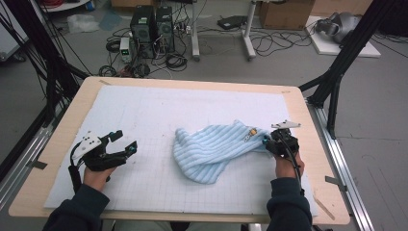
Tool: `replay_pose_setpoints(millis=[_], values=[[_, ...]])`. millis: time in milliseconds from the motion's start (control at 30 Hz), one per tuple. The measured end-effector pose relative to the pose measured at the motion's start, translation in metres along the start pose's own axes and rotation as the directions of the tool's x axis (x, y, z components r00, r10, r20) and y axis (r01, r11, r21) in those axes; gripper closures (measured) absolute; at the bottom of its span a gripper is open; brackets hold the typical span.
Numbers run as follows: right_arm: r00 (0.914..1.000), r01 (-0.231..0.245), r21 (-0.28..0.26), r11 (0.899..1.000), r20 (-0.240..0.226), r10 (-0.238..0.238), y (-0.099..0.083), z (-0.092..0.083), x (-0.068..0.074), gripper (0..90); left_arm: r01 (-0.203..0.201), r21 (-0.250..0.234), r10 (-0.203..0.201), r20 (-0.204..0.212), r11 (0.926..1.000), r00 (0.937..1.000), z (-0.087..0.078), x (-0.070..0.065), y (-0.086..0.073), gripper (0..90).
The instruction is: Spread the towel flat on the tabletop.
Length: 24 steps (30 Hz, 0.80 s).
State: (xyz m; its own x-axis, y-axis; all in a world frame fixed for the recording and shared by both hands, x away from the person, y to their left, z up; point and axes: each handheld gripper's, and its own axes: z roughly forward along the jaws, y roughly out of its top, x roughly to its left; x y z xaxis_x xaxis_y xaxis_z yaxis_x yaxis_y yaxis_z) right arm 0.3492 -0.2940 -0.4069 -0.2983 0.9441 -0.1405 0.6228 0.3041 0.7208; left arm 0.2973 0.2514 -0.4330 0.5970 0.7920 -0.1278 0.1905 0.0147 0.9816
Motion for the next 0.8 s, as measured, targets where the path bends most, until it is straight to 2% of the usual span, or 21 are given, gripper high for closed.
replay_pose_setpoints(millis=[33, 133, 200, 267, 367, 433, 467, 533, 600, 667, 733, 800], values=[[1.0000, 0.002, -0.022, 1.000, -0.009, -0.002, 0.004, -0.001, 0.003, 55.3, -0.001, 0.000, 0.001, 0.001, 1.0000, 1.0000, 0.000, 0.000, 0.000, 22.4], [0.9973, 0.006, -0.090, 0.996, -0.072, -0.013, 0.017, -0.006, 0.016, 46.3, 0.001, 0.002, -0.001, 0.003, 1.0000, 1.0000, 0.001, -0.001, 0.000, 22.4], [0.9905, 0.038, -0.115, 0.993, -0.127, -0.053, 0.027, -0.006, 0.029, 42.9, -0.001, 0.003, 0.001, 0.003, 1.0000, 1.0000, 0.001, -0.001, 0.000, 22.4], [0.9848, 0.087, -0.129, 0.988, -0.139, -0.105, 0.037, -0.004, 0.045, 40.0, 0.003, -0.001, -0.003, 0.004, 1.0000, 1.0000, 0.001, -0.001, 0.000, 22.4], [0.9747, 0.122, -0.150, 0.981, -0.169, -0.146, 0.047, -0.001, 0.065, 36.5, 0.000, 0.002, 0.000, 0.002, 1.0000, 1.0000, 0.000, 0.000, 0.000, 22.4], [0.9712, 0.141, -0.170, 0.975, -0.167, -0.170, 0.051, -0.001, 0.074, 35.6, 0.004, 0.000, -0.004, 0.002, 1.0000, 1.0000, -0.001, 0.000, 0.000, 22.4], [0.9722, 0.147, -0.187, 0.971, -0.153, -0.177, 0.053, -0.002, 0.077, 35.6, 0.003, 0.000, -0.003, 0.001, 1.0000, 1.0000, -0.001, 0.001, 0.000, 22.4], [0.9800, 0.142, -0.212, 0.967, -0.108, -0.167, 0.056, -0.005, 0.078, 36.0, 0.003, -0.002, -0.003, 0.000, 1.0000, 1.0000, -0.001, 0.001, 0.000, 22.4], [0.9891, 0.107, -0.209, 0.972, -0.078, -0.125, 0.057, -0.008, 0.071, 36.6, 0.007, -0.004, -0.007, -0.001, 1.0000, 1.0000, -0.002, 0.001, 0.000, 22.4], [0.9942, 0.072, -0.192, 0.979, -0.065, -0.086, 0.057, -0.010, 0.062, 37.5, 0.005, -0.005, -0.005, 0.002, 1.0000, 1.0000, -0.002, 0.001, 0.000, 22.4], [0.9914, 0.039, -0.199, 0.979, -0.115, -0.062, 0.055, -0.011, 0.053, 39.8, 0.002, -0.003, -0.002, 0.002, 1.0000, 1.0000, -0.001, 0.001, 0.000, 22.5], [0.9814, 0.032, -0.191, 0.981, -0.180, -0.067, 0.053, -0.009, 0.051, 39.7, 0.003, -0.003, -0.003, 0.004, 1.0000, 1.0000, -0.001, 0.001, 0.000, 22.5]])
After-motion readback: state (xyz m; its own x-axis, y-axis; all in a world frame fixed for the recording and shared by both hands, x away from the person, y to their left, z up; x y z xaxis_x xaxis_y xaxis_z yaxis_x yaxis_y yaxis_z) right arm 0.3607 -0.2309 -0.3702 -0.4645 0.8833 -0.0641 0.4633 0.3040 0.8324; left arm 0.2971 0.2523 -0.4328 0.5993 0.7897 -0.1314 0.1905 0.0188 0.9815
